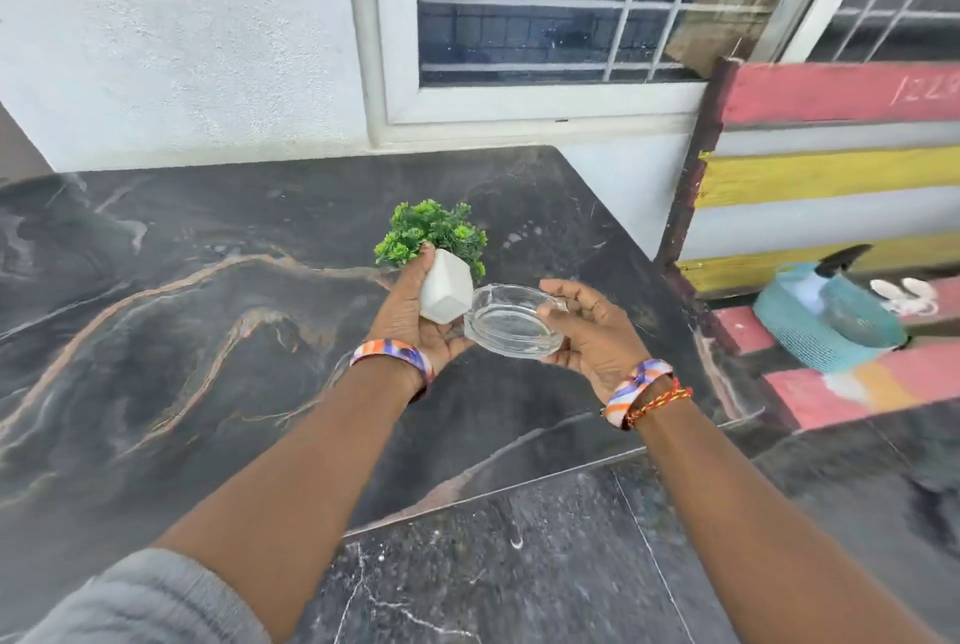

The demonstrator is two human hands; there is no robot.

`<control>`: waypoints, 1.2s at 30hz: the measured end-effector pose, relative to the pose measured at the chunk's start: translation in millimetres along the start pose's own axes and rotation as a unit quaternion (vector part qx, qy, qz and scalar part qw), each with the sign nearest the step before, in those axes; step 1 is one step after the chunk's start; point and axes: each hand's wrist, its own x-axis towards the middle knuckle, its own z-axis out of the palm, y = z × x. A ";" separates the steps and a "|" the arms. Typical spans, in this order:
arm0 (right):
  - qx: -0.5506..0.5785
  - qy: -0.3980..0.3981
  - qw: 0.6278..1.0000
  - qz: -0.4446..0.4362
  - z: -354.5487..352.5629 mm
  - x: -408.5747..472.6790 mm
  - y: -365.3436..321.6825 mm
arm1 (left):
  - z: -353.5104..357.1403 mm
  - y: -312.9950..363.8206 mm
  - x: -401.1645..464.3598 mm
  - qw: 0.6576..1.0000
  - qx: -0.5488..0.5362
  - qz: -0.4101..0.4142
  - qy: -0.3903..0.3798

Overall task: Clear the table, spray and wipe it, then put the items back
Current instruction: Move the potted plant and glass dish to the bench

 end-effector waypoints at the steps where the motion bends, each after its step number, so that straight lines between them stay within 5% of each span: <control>1: 0.017 0.024 1.000 0.009 -13.6 -2.9 0.2 | 10.6 -7.5 0.8 1.000 0.012 -0.007 -0.012; 9: 0.115 0.203 0.971 0.050 -164.1 -26.9 3.3 | 122.9 -101.1 27.6 0.979 0.177 -0.050 -0.088; 17: 0.162 0.354 0.916 0.097 -393.6 -47.7 9.1 | 299.8 -277.4 63.3 0.936 0.279 -0.104 -0.186; 26: 0.179 0.441 0.864 0.165 -575.7 -62.2 35.3 | 402.6 -405.3 109.2 0.918 0.284 -0.178 -0.210; 36: 0.229 0.470 0.821 0.230 -727.7 24.1 56.2 | 509.1 -503.2 217.2 0.885 0.376 -0.121 -0.246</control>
